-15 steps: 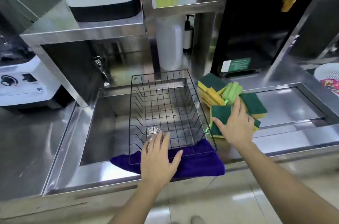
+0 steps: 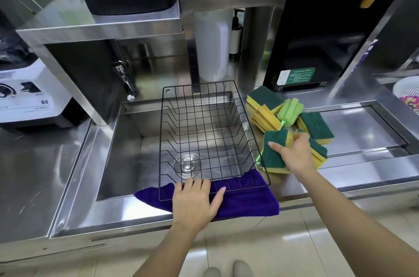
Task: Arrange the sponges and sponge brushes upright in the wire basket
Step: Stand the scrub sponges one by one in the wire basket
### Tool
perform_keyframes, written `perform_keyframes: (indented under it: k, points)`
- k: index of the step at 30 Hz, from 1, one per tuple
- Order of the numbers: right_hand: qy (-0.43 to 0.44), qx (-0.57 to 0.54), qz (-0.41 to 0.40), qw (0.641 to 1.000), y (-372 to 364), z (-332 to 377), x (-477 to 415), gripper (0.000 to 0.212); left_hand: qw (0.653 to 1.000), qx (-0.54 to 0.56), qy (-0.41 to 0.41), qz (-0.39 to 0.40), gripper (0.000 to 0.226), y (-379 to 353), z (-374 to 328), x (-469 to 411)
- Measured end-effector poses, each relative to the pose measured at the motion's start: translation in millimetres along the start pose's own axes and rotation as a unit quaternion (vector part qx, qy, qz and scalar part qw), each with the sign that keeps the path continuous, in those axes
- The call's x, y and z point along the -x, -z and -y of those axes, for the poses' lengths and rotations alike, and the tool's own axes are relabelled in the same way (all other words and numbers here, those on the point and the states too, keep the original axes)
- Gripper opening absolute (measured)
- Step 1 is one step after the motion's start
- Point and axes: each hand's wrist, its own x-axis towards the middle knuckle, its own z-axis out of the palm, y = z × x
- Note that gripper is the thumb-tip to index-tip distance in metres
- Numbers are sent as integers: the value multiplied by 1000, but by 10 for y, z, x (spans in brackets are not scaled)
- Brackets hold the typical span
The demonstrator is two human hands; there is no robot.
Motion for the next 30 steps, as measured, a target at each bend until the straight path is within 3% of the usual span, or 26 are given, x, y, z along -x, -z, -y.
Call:
perform_keyframes:
  k: [2,6,9,13,17,24,30]
  points:
    - [17,-35,-17,999,13,51,13,68,1000,5,1,-9,50,-21,3,-8]
    - [123,-49,-126,983,68,323,57,58,1000,15,4,-5,49,-4,0,-11]
    - [149,-109,-122,975,94,592,33,54,1000,17,5,0,49,10,5,-21]
    - [134,-156,-12,979,-63,851,50,46,1000,30,3,-7,48,31,25,-32]
    - [184,-71,97,976,-452,844,147,41,999,33,-2,-35,45,-11,76,7]
    - [231,101,326,911,-1051,627,323,33,996,21,-23,-87,44,-93,105,38]
    - [162,47,456,874,-1330,741,345,29,995,24,-26,-90,40,-101,104,43]
